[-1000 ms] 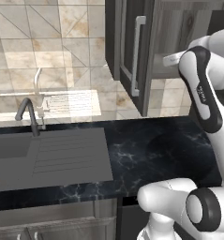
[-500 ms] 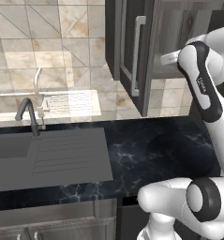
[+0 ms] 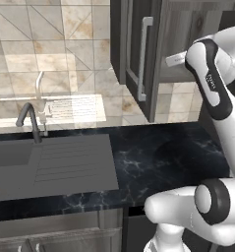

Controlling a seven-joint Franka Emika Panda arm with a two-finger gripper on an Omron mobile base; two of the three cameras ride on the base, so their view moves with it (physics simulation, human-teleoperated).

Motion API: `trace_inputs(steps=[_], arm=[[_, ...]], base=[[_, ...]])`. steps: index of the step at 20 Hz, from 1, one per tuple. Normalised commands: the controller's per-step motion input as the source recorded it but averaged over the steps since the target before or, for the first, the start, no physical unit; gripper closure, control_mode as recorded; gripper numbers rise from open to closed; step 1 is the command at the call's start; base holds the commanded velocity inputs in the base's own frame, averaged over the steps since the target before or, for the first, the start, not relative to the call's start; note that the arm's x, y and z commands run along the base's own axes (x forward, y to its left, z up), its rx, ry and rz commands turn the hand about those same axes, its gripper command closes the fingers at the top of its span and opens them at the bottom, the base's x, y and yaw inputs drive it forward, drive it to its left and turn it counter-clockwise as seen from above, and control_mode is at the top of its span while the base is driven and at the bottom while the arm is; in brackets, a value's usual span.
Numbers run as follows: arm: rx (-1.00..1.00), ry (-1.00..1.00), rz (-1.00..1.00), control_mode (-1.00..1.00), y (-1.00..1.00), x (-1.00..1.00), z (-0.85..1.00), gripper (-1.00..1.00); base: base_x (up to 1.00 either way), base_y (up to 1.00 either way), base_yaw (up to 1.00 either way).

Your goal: Take 2 condiments from the cabinet and move them on the counter near the stove.Make sure the condiments are lined up with each other, next to each other.

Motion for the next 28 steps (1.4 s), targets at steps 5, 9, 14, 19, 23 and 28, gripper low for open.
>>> trace_inputs(steps=[5, 9, 14, 19, 23, 28], arm=[[0.01, 0.04, 0.00, -1.00, 0.11, 0.17, 0.00, -1.00], [0.01, 0.06, 0.00, -1.00, 0.14, 0.14, 0.00, -1.00], [0.00, 0.02, 0.00, -1.00, 0.12, 0.25, 0.00, -1.00], [0.00, 0.07, 0.00, -1.00, 0.01, 0.26, 0.00, -1.00], [0.00, 0.01, 0.01, -1.00, 0.00, 0.31, 0.00, -1.00], [0.00, 0.00, 0.01, -1.00, 0.00, 0.27, -0.03, -1.00]], base=[[0.00, 0.00, 0.00], [0.00, 0.00, 0.00], [0.00, 0.00, 0.00], [0.00, 0.00, 0.00], [0.00, 0.00, 0.00], [0.00, 0.00, 0.00]])
